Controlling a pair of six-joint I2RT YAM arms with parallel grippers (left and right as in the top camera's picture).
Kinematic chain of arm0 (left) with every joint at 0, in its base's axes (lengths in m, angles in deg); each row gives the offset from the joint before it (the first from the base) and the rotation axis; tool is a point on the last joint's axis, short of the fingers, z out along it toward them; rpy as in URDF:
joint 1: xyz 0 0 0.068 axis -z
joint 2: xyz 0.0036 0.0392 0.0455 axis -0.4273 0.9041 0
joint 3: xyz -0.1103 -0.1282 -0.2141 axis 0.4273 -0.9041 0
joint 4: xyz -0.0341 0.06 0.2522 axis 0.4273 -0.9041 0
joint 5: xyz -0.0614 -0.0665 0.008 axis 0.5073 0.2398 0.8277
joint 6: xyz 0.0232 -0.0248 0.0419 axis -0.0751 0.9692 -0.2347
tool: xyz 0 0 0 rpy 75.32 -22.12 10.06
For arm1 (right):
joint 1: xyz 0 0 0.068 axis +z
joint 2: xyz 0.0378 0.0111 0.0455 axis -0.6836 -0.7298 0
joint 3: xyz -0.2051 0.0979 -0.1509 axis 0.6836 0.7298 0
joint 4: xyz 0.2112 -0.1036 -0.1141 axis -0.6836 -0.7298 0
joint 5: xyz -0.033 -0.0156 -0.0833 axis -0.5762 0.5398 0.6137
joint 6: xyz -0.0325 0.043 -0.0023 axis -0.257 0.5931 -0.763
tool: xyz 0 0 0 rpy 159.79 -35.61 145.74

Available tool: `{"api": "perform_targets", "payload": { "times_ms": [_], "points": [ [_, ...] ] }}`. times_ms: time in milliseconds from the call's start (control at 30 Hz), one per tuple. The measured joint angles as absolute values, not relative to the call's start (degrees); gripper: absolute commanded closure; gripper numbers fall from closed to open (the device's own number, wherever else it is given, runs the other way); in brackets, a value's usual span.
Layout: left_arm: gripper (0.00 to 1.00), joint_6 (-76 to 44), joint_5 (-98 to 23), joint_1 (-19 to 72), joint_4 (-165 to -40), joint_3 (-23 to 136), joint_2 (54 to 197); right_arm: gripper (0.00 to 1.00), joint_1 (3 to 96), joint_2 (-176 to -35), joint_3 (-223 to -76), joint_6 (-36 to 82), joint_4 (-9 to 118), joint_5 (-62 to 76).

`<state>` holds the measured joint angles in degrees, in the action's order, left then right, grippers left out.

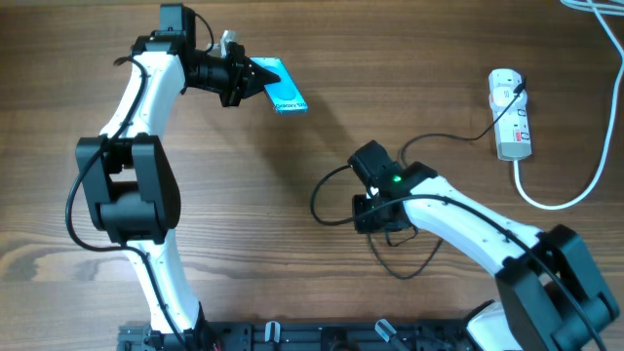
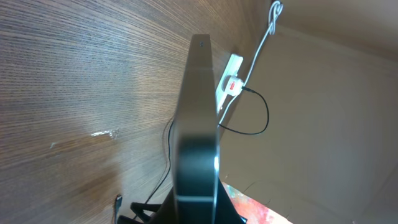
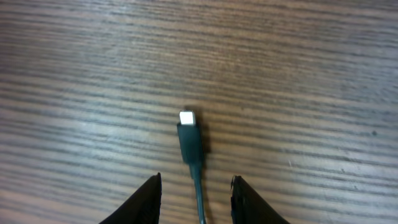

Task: Plug charger to phone and switch on socket
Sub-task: 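Release the phone with the right gripper and move it to the black cable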

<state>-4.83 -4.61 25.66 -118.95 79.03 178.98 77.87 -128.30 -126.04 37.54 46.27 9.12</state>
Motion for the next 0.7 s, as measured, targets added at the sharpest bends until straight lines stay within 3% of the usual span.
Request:
{"api": "perform_targets", "payload": {
  "times_ms": [700],
  "points": [
    [0.96,-4.83,-4.61,25.66,-118.95,79.03,178.98,0.74,82.02,-131.73,-126.04,38.76,46.64,11.96]
  ]
}}
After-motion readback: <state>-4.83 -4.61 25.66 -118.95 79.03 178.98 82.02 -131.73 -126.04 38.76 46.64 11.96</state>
